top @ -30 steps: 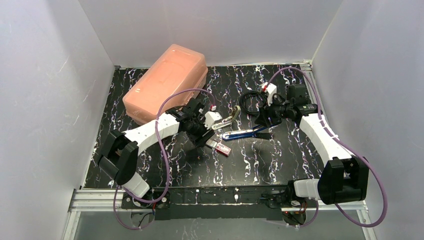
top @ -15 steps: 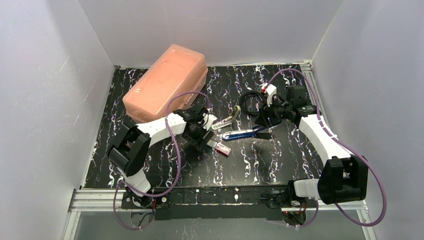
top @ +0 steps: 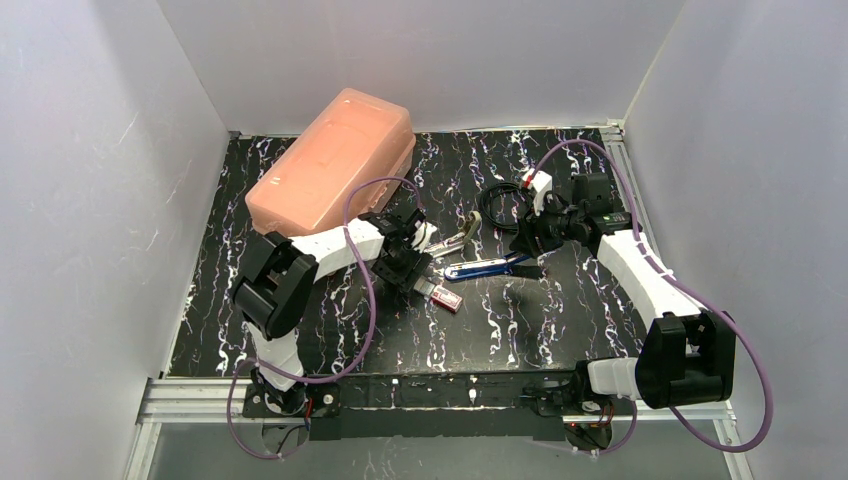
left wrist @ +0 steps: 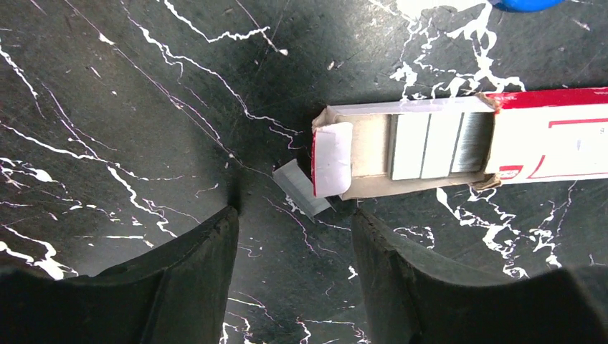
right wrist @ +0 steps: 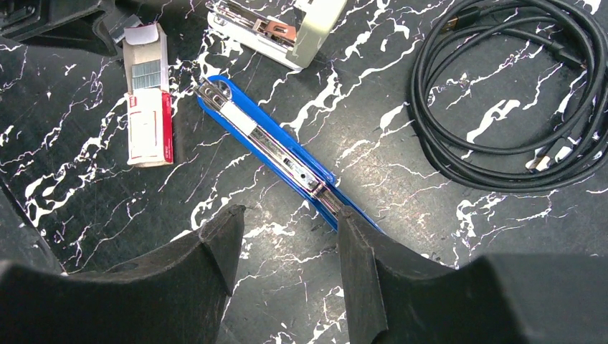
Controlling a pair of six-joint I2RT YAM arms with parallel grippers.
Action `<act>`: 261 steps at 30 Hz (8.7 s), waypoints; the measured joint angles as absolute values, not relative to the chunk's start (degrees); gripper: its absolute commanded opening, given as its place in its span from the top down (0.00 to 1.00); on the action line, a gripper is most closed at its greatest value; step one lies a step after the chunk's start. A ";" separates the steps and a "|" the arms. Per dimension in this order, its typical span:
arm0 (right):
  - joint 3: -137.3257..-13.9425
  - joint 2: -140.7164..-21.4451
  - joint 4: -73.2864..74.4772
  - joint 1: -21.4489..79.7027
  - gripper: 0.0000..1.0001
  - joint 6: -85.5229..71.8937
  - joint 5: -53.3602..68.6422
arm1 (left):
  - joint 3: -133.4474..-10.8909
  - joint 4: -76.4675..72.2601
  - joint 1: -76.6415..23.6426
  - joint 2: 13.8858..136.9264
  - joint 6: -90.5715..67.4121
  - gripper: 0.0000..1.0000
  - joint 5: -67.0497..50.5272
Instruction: Load the staples into the stapler
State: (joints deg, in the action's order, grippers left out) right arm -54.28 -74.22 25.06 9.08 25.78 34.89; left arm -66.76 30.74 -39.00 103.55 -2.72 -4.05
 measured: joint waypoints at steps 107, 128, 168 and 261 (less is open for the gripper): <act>-70.74 -68.27 44.64 30.57 0.53 66.37 51.94 | -90.83 55.22 -34.24 96.18 8.36 0.99 -62.37; -74.96 -71.85 51.11 38.74 0.59 71.18 45.06 | -92.64 60.29 -34.72 99.13 9.26 1.00 -65.25; -76.53 -72.51 52.25 44.80 0.81 71.50 37.45 | -93.49 61.76 -35.07 100.09 9.85 1.00 -65.41; -51.59 -88.77 -27.05 24.77 0.86 -51.94 65.43 | -83.35 39.11 -38.04 85.03 67.37 0.57 -37.80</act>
State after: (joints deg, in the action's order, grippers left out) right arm -51.59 -88.77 -27.05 24.77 -51.94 65.43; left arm -83.35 39.11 -38.04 85.03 67.37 -37.80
